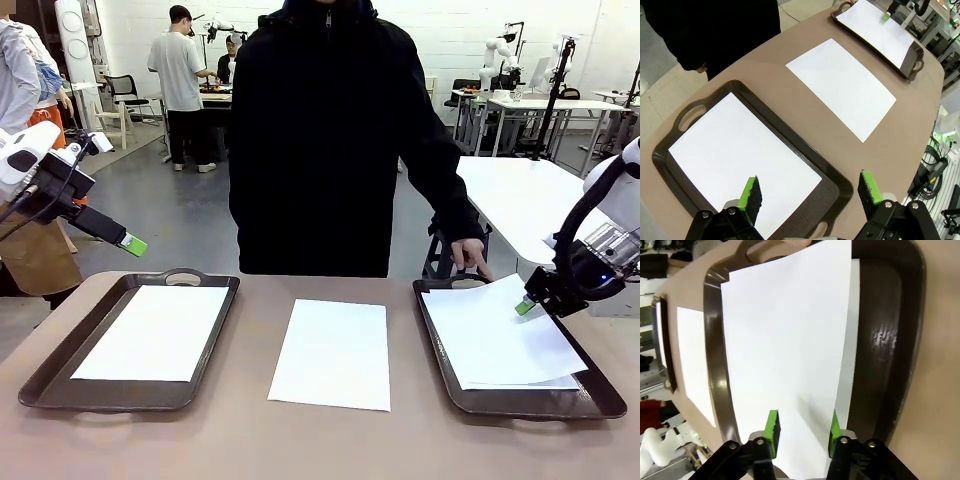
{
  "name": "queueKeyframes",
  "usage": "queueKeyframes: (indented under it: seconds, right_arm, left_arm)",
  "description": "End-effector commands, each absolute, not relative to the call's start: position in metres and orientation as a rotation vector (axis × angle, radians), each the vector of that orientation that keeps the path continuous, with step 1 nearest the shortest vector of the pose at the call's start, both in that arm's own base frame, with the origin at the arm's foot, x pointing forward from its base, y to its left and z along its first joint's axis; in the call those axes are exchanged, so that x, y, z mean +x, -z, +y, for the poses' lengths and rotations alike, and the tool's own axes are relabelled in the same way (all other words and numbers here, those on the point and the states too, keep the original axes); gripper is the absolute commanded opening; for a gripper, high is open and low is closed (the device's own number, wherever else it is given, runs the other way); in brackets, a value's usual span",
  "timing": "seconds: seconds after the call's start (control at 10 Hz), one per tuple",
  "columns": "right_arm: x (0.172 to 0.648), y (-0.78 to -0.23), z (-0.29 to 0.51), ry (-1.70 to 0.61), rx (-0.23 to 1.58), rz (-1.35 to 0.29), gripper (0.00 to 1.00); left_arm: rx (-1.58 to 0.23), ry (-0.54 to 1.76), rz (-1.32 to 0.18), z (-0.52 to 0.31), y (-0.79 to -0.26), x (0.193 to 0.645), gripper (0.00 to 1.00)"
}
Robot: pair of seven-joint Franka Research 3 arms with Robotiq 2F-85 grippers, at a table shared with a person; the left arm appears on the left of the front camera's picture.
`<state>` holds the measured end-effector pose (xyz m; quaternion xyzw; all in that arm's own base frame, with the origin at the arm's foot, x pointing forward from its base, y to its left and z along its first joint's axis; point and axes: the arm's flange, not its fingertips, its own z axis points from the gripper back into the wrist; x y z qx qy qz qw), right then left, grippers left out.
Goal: Sort the A4 documents.
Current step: Place the A4 Paper in the designated Handle tray.
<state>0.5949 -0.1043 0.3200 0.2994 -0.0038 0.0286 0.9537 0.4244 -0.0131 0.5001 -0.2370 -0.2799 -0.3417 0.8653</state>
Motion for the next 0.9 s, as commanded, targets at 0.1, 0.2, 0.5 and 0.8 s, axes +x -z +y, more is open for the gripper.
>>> queueKeyframes:
  seconds: [0.1,0.2,0.5,0.8]
  right_arm:
    - [0.583,-0.329,-0.095,-0.024,0.489,-0.006,0.79]
    - [0.580,-0.335,-0.094,-0.025,0.453,-0.013,1.00]
    - [0.573,-0.350,-0.094,-0.023,0.394,-0.045,1.00]
    - [0.569,-0.354,-0.096,-0.012,0.396,-0.049,1.00]
  left_arm:
    - [-0.500,0.716,-0.589,-0.012,-0.500,0.424,1.00]
    - [-0.500,0.716,-0.589,-0.012,-0.500,0.424,1.00]
    - [-0.500,0.716,-0.589,-0.012,-0.500,0.424,1.00]
    - [-0.500,0.716,-0.589,-0.012,-0.500,0.424,1.00]
